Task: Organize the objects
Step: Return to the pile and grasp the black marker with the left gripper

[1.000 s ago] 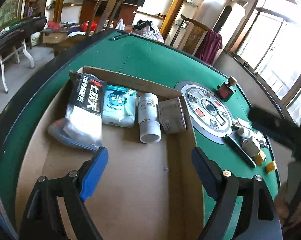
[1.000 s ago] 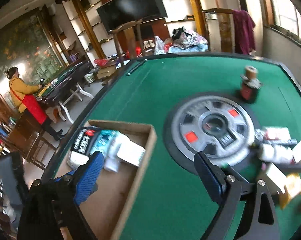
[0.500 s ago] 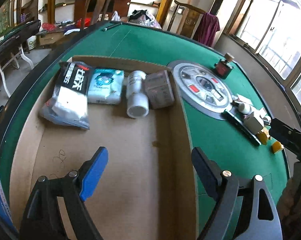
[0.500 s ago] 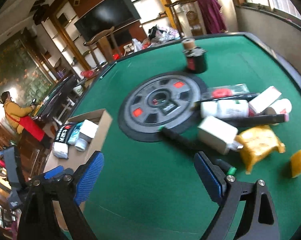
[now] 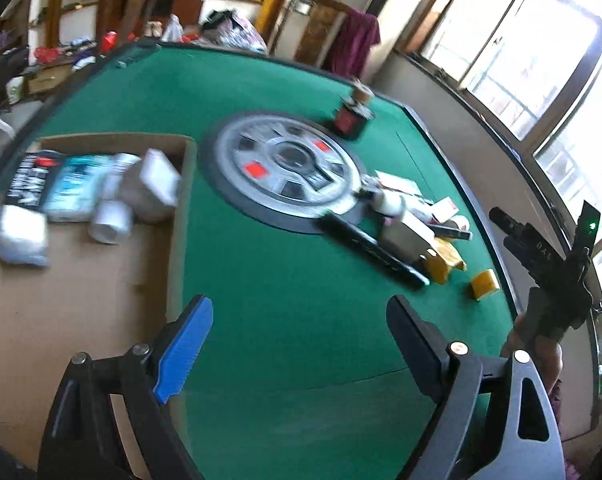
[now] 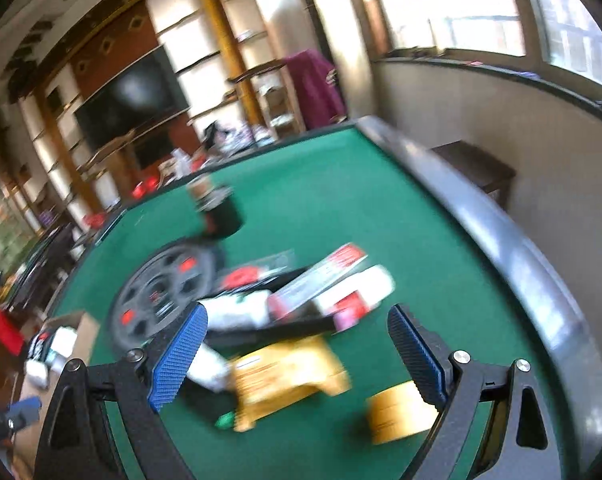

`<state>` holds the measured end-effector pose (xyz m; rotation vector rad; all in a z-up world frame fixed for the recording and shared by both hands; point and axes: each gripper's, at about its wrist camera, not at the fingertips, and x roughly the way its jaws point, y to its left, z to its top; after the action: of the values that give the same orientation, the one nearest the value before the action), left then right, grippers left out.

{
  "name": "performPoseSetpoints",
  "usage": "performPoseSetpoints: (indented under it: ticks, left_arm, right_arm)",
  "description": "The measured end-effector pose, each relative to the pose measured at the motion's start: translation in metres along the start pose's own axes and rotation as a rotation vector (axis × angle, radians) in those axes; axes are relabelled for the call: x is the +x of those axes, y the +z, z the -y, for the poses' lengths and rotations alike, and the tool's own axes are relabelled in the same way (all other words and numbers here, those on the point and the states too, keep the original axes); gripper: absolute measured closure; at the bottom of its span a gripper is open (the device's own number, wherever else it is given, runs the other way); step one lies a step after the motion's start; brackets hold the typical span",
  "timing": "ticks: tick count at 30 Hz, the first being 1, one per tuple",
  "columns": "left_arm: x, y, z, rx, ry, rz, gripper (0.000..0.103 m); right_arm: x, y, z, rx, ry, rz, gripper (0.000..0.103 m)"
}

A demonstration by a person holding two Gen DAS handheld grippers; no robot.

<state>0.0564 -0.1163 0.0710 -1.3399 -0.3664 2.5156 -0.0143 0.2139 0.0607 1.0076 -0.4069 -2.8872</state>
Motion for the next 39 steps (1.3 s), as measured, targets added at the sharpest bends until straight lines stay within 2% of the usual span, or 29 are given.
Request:
performPoseSetpoints:
  ticks: [3, 6, 9, 12, 15, 18, 22, 24, 26, 28, 29, 31, 33, 34, 39]
  left_arm:
    - [0.026, 0.004, 0.025, 0.037, 0.008, -0.022, 0.015]
    - [0.053, 0.013, 0.039, 0.022, 0.029, -0.035, 0.015]
    - [0.081, 0.026, 0.047, -0.033, 0.127, -0.034, 0.015]
    - [0.103, 0.035, 0.053, -0.043, 0.241, -0.014, 0.015]
    - [0.122, 0.038, 0.06, -0.043, 0.284, -0.027, 0.015]
    - [0.135, 0.036, 0.07, -0.013, 0.31, -0.034, 0.015]
    - [0.146, 0.029, 0.083, 0.093, 0.365, -0.045, 0.015]
    - [0.145, 0.029, 0.082, 0.108, 0.345, -0.047, 0.015]
    - [0.141, 0.027, 0.08, 0.126, 0.334, -0.049, 0.022]
    - [0.133, 0.023, 0.078, 0.157, 0.318, -0.045, 0.041]
    - [0.129, 0.021, 0.076, 0.171, 0.31, -0.047, 0.047]
    - [0.12, 0.016, 0.071, 0.191, 0.3, -0.057, 0.071]
    - [0.113, 0.011, 0.065, 0.209, 0.294, -0.067, 0.081]
    - [0.112, 0.01, 0.065, 0.216, 0.295, -0.07, 0.085]
    - [0.1, -0.002, 0.058, 0.221, 0.279, -0.076, 0.085]
  right_arm:
    - [0.0, 0.0, 0.025, 0.046, -0.024, 0.035, 0.008]
    - [0.01, 0.0, 0.042, 0.106, -0.001, -0.028, 0.008]
    - [0.009, 0.002, 0.047, 0.147, 0.044, -0.038, 0.008]
    - [0.004, 0.002, 0.045, 0.142, 0.069, -0.034, 0.008]
    - [0.003, 0.002, 0.043, 0.137, 0.088, -0.043, 0.008]
    - [0.004, 0.001, 0.041, 0.141, 0.106, -0.049, 0.008]
    - [0.005, -0.001, 0.04, 0.152, 0.117, -0.05, 0.008]
    - [0.005, -0.001, 0.042, 0.16, 0.122, -0.053, 0.008]
    - [0.005, -0.001, 0.042, 0.164, 0.12, -0.054, 0.008]
    - [0.006, -0.002, 0.043, 0.161, 0.115, -0.056, 0.008]
    - [0.006, -0.002, 0.043, 0.16, 0.113, -0.056, 0.008]
    - [0.007, -0.002, 0.043, 0.155, 0.108, -0.056, 0.008]
    - [0.007, -0.003, 0.041, 0.149, 0.103, -0.059, 0.008]
    - [0.008, -0.003, 0.04, 0.146, 0.101, -0.063, 0.008]
    - [0.011, -0.006, 0.034, 0.116, 0.085, -0.071, 0.008]
